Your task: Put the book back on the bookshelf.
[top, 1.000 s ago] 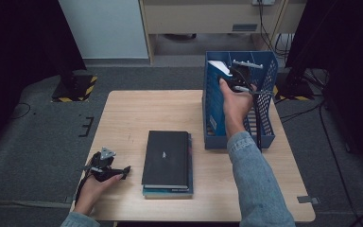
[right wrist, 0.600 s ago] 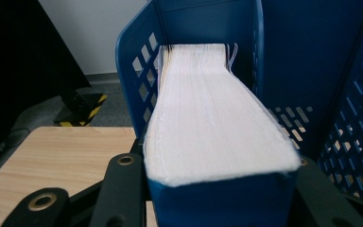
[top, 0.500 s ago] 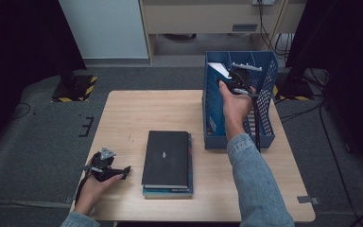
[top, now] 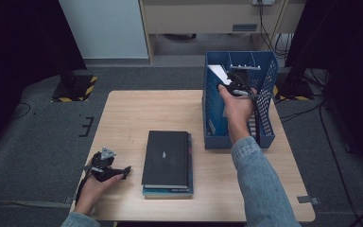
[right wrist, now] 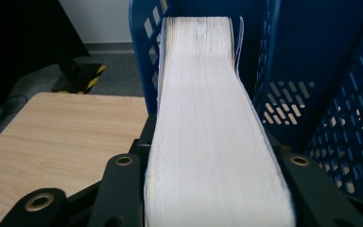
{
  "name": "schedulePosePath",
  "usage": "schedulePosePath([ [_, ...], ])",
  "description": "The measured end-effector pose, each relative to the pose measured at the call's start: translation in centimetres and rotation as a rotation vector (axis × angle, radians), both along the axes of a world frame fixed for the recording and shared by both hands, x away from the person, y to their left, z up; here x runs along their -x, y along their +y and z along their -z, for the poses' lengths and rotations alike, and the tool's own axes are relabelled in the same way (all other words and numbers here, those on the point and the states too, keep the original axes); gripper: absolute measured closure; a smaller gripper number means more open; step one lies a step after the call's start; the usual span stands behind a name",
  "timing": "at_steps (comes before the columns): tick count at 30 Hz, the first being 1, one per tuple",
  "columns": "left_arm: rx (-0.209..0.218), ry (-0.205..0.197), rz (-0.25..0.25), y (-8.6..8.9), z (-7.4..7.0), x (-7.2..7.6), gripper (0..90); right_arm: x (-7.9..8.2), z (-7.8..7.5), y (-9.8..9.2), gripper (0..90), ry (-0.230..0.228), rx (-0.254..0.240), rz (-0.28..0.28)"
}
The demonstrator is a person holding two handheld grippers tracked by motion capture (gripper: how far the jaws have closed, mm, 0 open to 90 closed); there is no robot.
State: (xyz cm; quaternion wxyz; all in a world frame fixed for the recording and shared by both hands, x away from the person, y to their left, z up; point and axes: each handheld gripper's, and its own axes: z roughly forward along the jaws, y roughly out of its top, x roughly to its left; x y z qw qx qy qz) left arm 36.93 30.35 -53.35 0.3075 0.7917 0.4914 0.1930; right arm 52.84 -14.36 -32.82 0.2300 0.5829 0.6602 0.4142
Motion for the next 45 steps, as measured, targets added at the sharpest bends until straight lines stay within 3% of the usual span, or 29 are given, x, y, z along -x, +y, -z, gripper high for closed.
schedulePosePath([
  [9,-0.001,0.001,0.001,-0.1,0.0,0.0,1.2,1.2,0.0,-0.2,57.6,0.034,0.001,-0.026],
  [23,0.0,0.005,0.0,-0.2,0.0,0.1,1.2,2.9,0.6,-0.7,55.1,0.046,-0.01,-0.064],
  [45,-0.003,0.006,0.005,-0.2,0.0,0.0,1.2,2.3,0.8,-0.4,50.6,0.06,-0.034,-0.073],
])
